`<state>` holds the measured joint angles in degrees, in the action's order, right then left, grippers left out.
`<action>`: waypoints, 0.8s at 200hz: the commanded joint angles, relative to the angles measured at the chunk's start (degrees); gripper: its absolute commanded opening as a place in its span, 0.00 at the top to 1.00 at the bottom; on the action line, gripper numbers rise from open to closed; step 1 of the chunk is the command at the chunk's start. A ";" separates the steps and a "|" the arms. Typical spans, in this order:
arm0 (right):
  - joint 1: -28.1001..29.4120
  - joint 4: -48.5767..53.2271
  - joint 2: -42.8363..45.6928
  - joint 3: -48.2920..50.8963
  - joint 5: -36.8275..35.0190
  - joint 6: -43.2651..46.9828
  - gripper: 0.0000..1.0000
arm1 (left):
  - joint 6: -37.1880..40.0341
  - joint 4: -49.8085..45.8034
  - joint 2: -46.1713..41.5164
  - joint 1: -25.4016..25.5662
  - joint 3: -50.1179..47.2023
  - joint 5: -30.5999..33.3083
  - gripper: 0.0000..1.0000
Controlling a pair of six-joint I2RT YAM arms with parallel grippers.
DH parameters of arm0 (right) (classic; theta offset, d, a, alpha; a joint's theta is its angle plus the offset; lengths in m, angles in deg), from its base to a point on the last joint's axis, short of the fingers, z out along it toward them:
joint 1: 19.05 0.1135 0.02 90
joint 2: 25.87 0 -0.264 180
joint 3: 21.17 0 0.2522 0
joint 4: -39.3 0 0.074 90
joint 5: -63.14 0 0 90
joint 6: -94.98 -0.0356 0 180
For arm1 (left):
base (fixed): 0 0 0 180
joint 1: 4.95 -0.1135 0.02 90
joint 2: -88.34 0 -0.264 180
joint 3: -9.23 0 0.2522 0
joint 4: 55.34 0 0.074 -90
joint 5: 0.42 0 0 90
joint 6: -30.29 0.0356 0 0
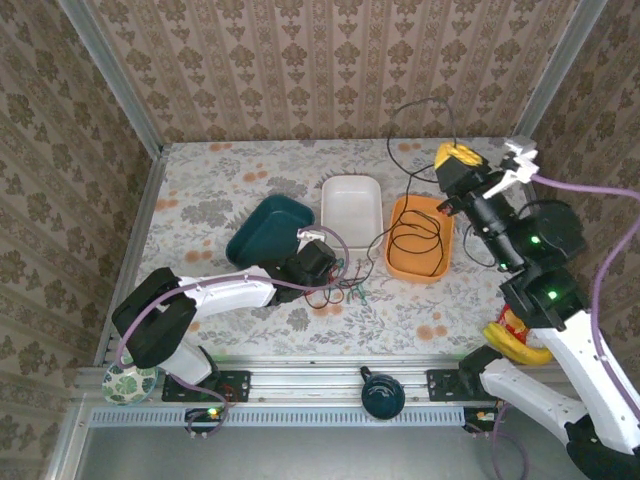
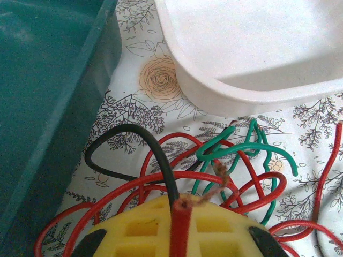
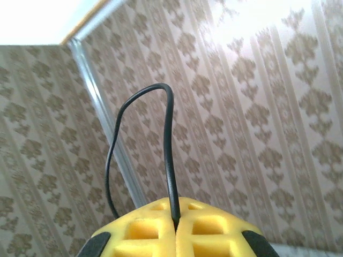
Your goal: Untangle the cables
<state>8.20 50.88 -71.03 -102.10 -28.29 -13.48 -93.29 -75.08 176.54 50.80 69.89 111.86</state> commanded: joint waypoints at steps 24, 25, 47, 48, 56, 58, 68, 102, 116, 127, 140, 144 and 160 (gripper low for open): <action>-0.09 2.11 1.61 -1.79 2.77 2.84 1.00 | 0.16 0.55 -0.13 -0.35 -0.31 -0.13 1.00; -0.04 2.10 1.59 -1.76 2.72 2.83 1.00 | 0.17 0.63 -0.18 -0.32 -0.35 -0.13 0.99; -0.09 1.01 1.46 -1.29 2.44 3.17 1.00 | 0.78 2.30 -1.48 -0.11 -1.42 -0.09 0.71; -0.09 0.98 1.47 -1.33 2.42 3.26 1.00 | 0.79 2.43 -1.56 -0.11 -1.48 -0.07 0.69; -0.09 0.67 1.27 -1.70 2.01 4.06 1.00 | 0.89 3.06 -2.31 -0.10 -2.16 0.02 0.60; -0.09 0.57 1.23 -1.83 1.91 4.33 1.00 | 0.89 3.32 -2.44 -0.04 -2.33 0.08 0.58; -0.09 0.17 0.85 -2.90 1.69 6.17 1.00 | 0.95 4.09 -3.35 -0.11 -3.12 0.13 0.50; -0.09 -0.32 -1.04 -8.20 0.46 11.09 1.00 | 0.68 5.26 -5.02 -0.02 -5.09 0.85 0.46; -0.10 -0.59 -1.80 -9.45 -0.57 12.94 1.00 | 0.45 5.27 -5.05 0.00 -5.19 0.83 0.46; -0.09 0.77 -3.16 -10.73 -2.69 14.68 1.00 | 0.49 5.26 -4.99 0.00 -5.07 0.74 0.46; -0.25 2.17 -4.81 -11.27 -5.44 16.89 1.00 | 0.71 5.10 -4.89 0.00 -4.89 0.79 0.46; -0.40 2.17 -5.19 -10.91 -6.17 17.26 1.00 | 0.73 5.09 -4.84 -0.01 -4.82 0.75 0.46; -1.86 1.00 -6.69 -8.41 -8.04 17.78 1.00 | 0.80 5.18 -4.64 0.14 -4.73 0.70 0.45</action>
<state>7.89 51.95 -75.03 -112.20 -30.92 0.33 -92.70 -70.71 172.69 50.82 65.41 111.93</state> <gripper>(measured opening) 0.066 0.545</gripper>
